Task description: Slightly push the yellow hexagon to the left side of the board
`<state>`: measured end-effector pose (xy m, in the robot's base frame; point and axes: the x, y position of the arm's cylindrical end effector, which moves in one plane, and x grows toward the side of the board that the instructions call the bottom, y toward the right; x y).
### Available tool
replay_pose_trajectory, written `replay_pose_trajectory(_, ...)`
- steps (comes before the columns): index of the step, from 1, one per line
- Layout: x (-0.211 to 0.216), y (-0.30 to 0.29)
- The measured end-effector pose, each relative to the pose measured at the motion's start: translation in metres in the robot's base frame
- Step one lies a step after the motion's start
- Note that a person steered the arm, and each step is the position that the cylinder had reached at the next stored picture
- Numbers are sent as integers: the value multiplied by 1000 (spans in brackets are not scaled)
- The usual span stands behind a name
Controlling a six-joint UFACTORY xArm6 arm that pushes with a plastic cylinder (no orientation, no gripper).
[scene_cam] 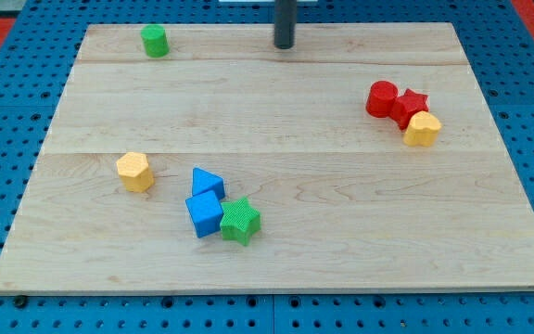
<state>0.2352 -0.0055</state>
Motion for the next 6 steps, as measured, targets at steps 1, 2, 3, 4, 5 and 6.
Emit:
replay_pose_trajectory(1, 10, -58)
replay_pose_trajectory(2, 114, -58)
replay_pose_trajectory(3, 142, -144)
replay_pose_trajectory(4, 241, -203)
replay_pose_trajectory(5, 281, -155)
replay_pose_trajectory(6, 230, -117)
